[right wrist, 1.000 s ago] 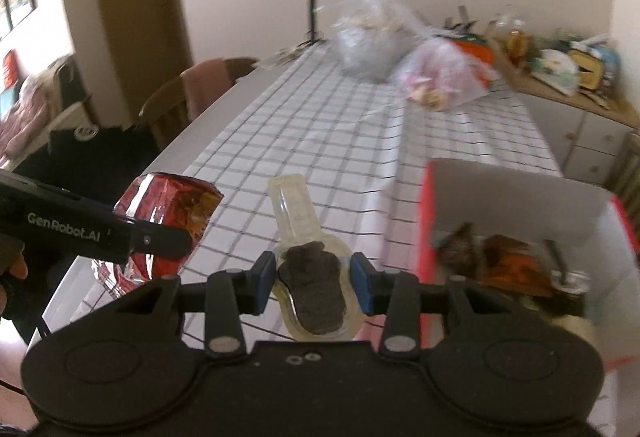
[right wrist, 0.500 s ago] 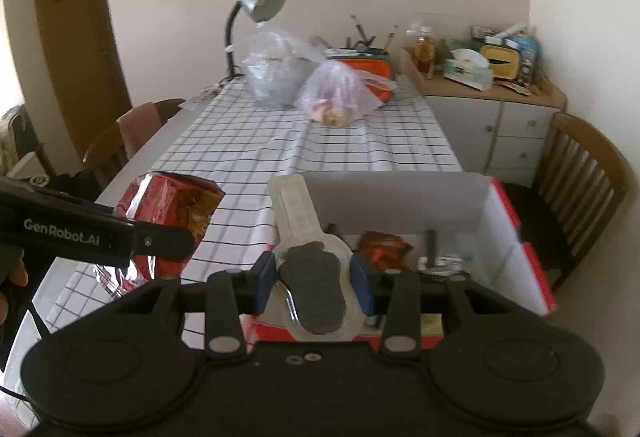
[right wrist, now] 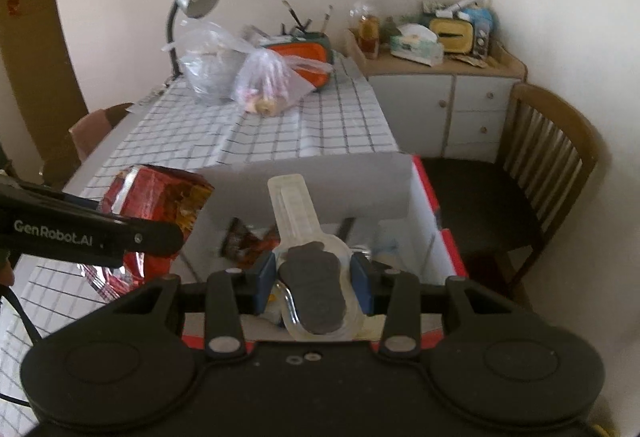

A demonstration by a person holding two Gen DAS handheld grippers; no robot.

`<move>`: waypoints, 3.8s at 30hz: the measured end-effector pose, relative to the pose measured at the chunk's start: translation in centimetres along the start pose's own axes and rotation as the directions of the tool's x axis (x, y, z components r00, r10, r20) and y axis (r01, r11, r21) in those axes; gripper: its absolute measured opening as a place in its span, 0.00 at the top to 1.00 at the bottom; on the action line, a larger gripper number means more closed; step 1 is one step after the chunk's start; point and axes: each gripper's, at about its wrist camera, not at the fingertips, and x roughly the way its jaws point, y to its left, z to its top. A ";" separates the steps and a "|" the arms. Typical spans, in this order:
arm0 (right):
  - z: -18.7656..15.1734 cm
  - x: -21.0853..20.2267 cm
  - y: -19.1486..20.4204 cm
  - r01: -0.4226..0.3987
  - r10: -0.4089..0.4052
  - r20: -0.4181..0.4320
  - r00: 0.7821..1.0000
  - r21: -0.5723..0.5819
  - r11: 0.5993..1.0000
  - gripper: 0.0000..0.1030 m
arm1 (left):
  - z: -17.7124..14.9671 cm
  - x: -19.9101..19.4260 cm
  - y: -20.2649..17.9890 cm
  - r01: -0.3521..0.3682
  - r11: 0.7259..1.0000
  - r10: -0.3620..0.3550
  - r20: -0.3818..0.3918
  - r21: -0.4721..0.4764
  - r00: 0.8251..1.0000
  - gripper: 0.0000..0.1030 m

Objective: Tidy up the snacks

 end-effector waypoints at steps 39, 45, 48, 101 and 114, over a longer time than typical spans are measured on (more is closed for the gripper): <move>-1.4 8.2 -2.8 0.000 -0.001 -0.190 0.982 -0.006 1.000 0.60 | 1.2 13.1 -1.7 -0.095 0.995 0.097 -0.248 0.019 0.964 0.29; -1.5 7.4 -2.9 -0.001 0.002 -0.172 0.985 0.009 1.000 0.55 | 0.9 12.4 -1.2 -0.074 0.997 0.072 -0.234 -0.002 0.970 0.29; -1.5 6.5 -2.9 -0.008 0.011 -0.151 0.988 0.018 1.000 0.51 | 0.8 11.5 -1.1 -0.064 0.998 0.061 -0.217 -0.005 0.974 0.29; -3.9 -9.9 -0.1 -0.077 0.044 0.235 0.971 0.133 0.988 0.00 | -4.9 -7.0 -0.4 0.103 0.994 -0.106 0.143 0.025 0.984 0.03; -4.0 -10.0 0.5 -0.030 -0.002 0.258 0.966 0.119 0.992 0.00 | -5.5 -7.5 -0.1 0.108 0.994 -0.106 0.148 -0.005 0.983 0.03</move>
